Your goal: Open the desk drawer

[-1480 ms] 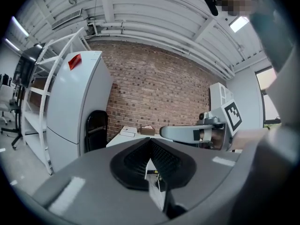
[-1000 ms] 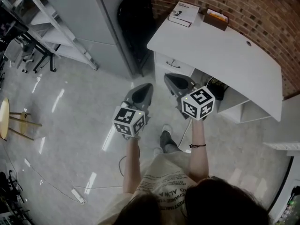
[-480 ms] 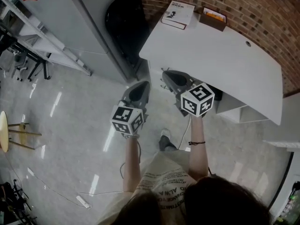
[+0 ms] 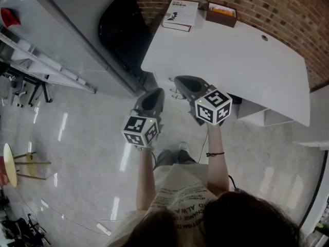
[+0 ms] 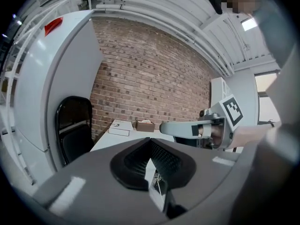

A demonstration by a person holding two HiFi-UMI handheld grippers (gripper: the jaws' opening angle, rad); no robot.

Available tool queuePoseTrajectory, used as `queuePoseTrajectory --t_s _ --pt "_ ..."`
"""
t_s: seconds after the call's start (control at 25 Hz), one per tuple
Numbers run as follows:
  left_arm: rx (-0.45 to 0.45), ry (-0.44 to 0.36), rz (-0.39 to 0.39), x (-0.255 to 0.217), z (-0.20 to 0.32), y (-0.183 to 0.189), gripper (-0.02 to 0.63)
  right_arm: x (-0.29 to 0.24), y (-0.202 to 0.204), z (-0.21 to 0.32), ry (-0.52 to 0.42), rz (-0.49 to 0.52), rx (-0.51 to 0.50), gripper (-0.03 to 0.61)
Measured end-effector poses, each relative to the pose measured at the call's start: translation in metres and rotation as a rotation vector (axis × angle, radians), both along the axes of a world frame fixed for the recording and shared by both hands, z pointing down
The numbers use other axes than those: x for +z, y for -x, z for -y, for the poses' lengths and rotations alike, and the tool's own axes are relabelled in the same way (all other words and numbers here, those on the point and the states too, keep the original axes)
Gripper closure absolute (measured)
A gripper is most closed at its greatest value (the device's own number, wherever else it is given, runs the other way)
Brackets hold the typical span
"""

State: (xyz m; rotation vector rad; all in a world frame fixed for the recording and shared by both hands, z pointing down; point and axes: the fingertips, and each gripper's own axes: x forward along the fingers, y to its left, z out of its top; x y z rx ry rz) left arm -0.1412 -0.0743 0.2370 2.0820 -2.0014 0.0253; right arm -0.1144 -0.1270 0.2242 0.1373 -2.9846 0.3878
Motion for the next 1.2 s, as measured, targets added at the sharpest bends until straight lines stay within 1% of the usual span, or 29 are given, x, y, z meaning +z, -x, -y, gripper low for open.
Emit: queuePoseTrajectory --t_s 0.24,0.4,0.68,0.96,1.2 --pt "0.061 0.05 -0.026 0.021 0.02 0.005 0.614 0.017 0.0 0.016 0.049 -0.017 0.076 0.575" --pt "0.12 0.083 -0.045 0.036 0.028 0.009 0.615 0.031 0.002 0.021 0.087 -0.022 0.149 0.575" --pt "0.242 0.117 -0.059 0.055 0.038 0.024 0.614 0.048 0.012 0.022 0.116 -0.024 0.27 0.575" --pt "0.349 0.154 -0.048 0.073 0.036 0.032 0.614 0.063 0.017 0.017 0.154 -0.009 0.385 0.575" --pt "0.431 0.172 -0.038 0.083 0.031 0.028 0.614 0.071 0.017 0.01 0.188 0.012 0.466 0.575"
